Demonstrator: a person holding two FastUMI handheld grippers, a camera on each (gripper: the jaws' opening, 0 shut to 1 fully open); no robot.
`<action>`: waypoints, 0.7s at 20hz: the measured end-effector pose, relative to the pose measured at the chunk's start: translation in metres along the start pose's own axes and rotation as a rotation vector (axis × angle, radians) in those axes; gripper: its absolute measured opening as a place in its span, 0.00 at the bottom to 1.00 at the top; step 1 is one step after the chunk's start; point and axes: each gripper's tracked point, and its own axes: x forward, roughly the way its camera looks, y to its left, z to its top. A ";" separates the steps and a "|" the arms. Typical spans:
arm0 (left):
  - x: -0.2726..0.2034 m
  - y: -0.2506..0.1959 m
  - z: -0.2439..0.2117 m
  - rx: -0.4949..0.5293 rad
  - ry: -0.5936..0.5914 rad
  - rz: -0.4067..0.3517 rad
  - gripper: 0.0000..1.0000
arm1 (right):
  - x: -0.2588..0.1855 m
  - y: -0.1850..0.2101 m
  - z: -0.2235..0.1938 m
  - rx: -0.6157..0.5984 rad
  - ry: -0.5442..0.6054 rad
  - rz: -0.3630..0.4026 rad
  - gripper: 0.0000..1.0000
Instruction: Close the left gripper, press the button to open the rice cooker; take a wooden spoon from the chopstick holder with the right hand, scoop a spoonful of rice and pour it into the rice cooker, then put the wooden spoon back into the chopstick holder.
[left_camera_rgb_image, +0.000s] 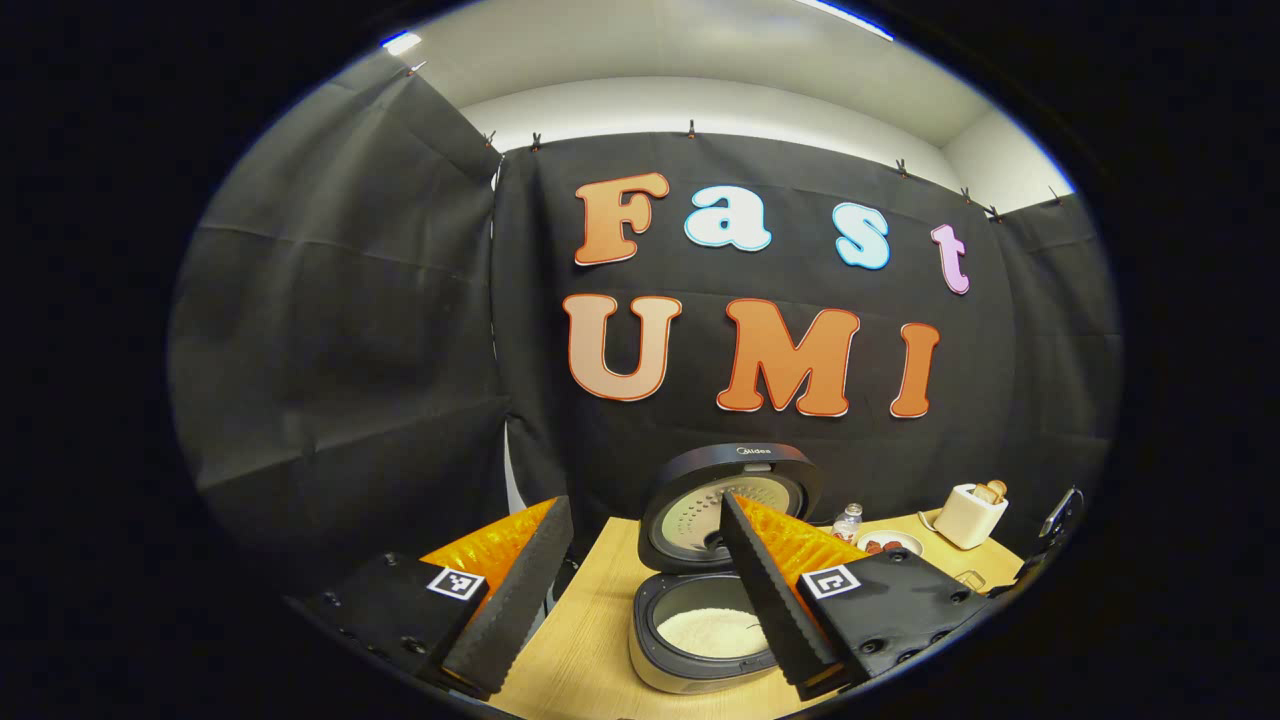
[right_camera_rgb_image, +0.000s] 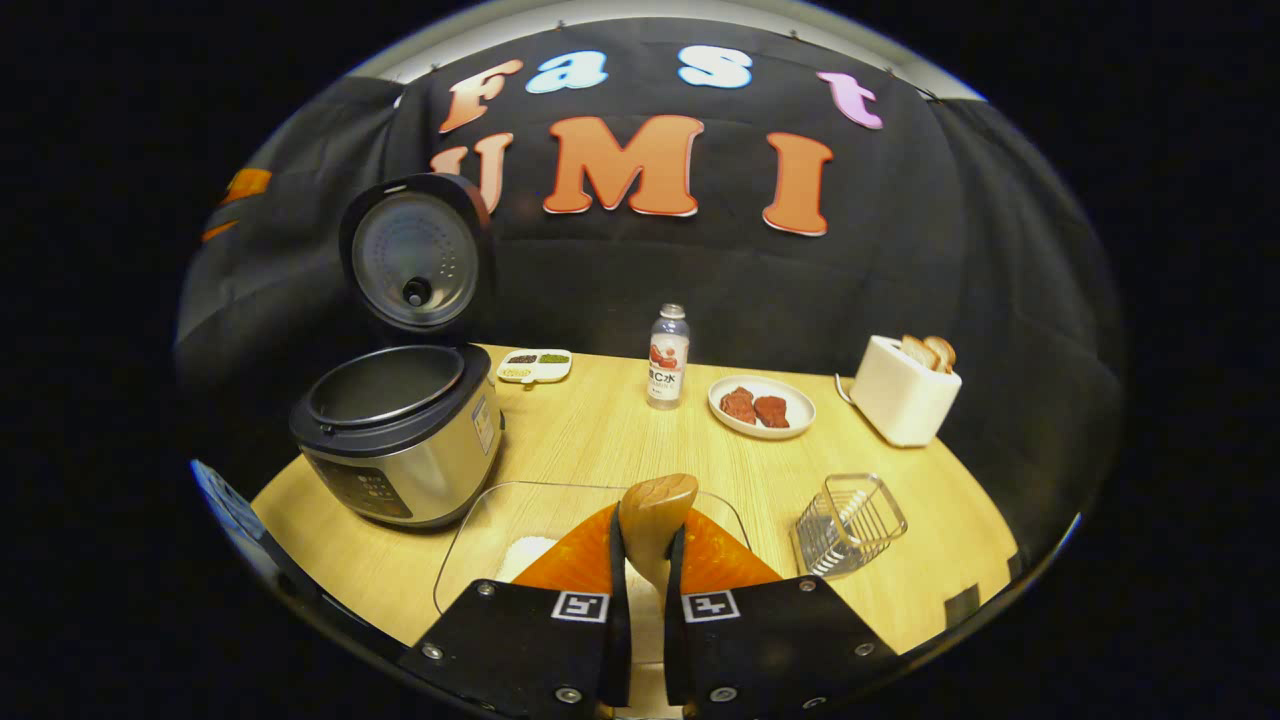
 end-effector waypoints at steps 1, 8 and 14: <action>-0.001 -0.003 -0.001 0.000 0.004 -0.004 0.99 | -0.003 -0.004 -0.002 0.059 0.007 -0.016 0.12; -0.005 -0.010 -0.010 0.010 0.023 -0.009 1.00 | -0.003 0.008 -0.014 0.504 0.047 -0.001 0.12; -0.011 0.000 -0.012 0.011 0.028 0.012 0.99 | 0.004 0.041 -0.012 0.577 0.036 0.037 0.12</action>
